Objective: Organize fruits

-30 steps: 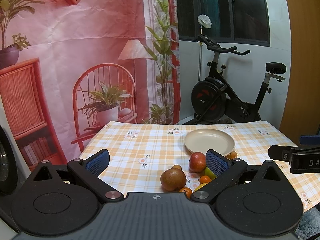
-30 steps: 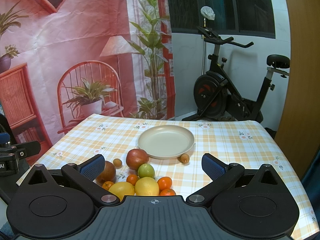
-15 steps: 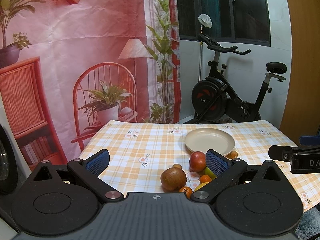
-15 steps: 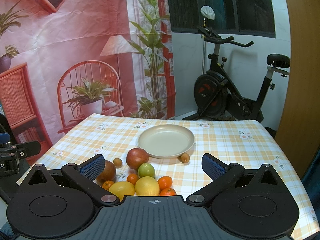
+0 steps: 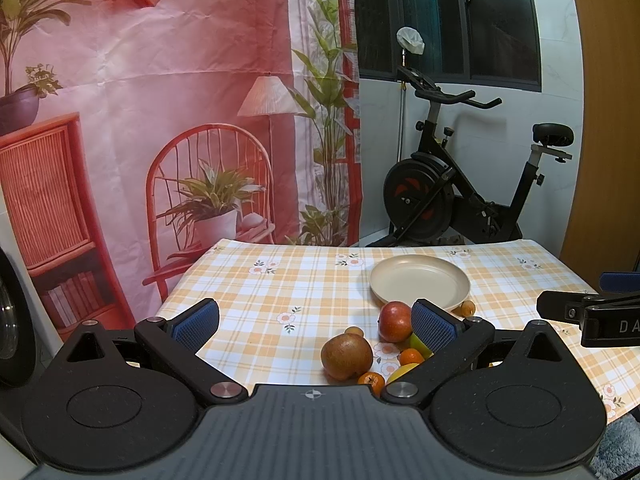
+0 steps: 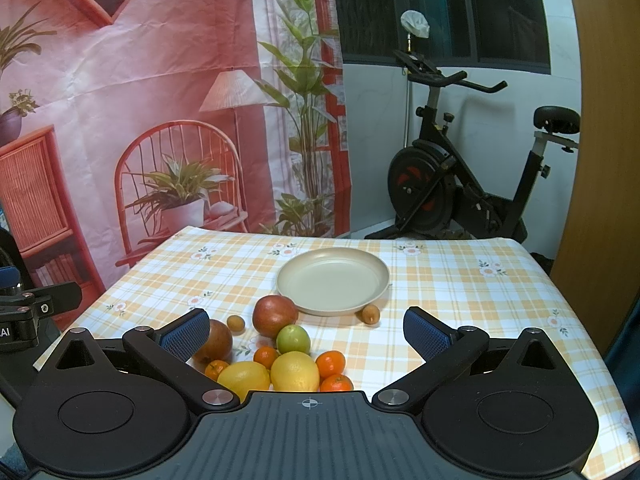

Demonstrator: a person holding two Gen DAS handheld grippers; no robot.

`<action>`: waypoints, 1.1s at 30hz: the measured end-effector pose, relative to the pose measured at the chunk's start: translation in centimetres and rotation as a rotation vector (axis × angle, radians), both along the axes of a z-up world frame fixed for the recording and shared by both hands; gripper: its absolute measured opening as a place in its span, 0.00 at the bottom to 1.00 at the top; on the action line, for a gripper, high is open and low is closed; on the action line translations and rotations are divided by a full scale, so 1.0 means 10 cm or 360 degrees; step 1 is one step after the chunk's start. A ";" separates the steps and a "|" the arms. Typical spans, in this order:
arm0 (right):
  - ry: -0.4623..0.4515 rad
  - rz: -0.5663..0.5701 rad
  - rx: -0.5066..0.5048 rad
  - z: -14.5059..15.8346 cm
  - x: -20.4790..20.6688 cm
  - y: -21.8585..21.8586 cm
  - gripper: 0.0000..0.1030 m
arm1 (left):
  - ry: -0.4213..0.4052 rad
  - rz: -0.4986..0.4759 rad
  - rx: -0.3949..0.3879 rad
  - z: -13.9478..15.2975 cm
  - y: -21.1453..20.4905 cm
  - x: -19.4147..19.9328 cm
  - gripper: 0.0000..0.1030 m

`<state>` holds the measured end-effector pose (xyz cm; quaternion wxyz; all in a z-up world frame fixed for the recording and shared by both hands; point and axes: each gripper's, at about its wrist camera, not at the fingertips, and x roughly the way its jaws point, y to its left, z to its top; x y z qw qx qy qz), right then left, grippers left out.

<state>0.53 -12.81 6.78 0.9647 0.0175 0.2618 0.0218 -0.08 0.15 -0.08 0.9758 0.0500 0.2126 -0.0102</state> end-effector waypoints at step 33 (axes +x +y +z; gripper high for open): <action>-0.0016 0.0012 0.0042 -0.05 0.01 -0.05 1.00 | 0.0036 0.0025 0.0032 -0.07 -0.01 0.03 1.00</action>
